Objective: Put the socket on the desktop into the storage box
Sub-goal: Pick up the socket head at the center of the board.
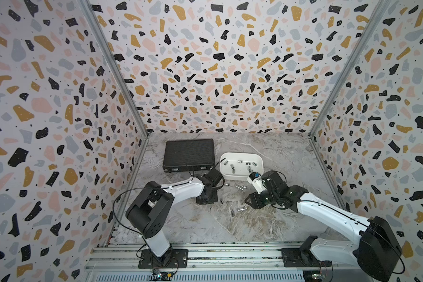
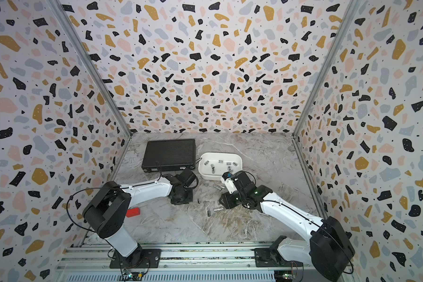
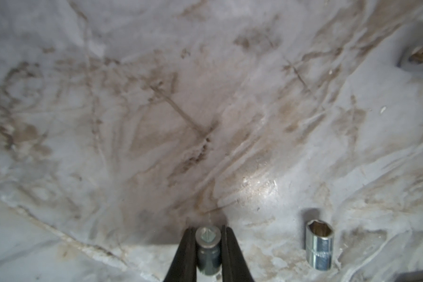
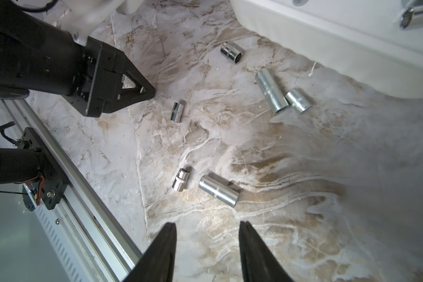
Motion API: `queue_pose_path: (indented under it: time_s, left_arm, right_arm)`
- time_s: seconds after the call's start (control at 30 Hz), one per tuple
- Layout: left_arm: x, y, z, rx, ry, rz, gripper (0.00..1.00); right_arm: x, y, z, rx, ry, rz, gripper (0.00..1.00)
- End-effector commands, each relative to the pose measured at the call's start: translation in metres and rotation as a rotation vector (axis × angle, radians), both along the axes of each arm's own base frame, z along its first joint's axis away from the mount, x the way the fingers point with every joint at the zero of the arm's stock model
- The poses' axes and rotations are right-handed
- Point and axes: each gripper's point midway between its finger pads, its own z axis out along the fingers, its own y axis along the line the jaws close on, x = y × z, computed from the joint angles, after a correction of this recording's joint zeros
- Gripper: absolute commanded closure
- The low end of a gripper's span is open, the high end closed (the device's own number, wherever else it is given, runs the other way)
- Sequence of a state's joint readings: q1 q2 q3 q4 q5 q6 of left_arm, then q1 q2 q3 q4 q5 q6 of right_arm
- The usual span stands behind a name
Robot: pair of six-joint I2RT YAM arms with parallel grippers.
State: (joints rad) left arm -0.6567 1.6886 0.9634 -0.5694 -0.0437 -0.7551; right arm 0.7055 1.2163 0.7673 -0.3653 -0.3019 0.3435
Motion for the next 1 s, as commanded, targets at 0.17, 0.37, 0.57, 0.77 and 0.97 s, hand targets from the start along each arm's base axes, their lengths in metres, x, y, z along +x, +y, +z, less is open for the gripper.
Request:
queue_pose_path:
  time_s: [0.17,0.37,0.57,0.77,0.97]
  left_arm:
    - [0.008,-0.01,0.022,-0.046,-0.05,-0.023,1.0]
    - [0.021,-0.024,0.045,-0.094,-0.095,-0.052,1.0]
    - [0.038,-0.041,0.064,-0.132,-0.129,-0.079,1.0]
    - [0.054,-0.057,0.076,-0.154,-0.149,-0.106,1.0]
    - [0.072,-0.075,0.085,-0.177,-0.167,-0.136,1.0]
  right_arm:
    - [-0.001,0.002,0.005,0.022,0.003,-0.015,0.53]
    - [0.001,0.0,0.003,0.016,0.006,-0.032,0.53]
    - [0.008,-0.002,0.009,0.017,0.003,-0.064,0.53]
    - [0.027,-0.012,0.021,0.014,0.002,-0.137,0.53]
    - [0.048,-0.021,0.033,0.016,-0.005,-0.205,0.53]
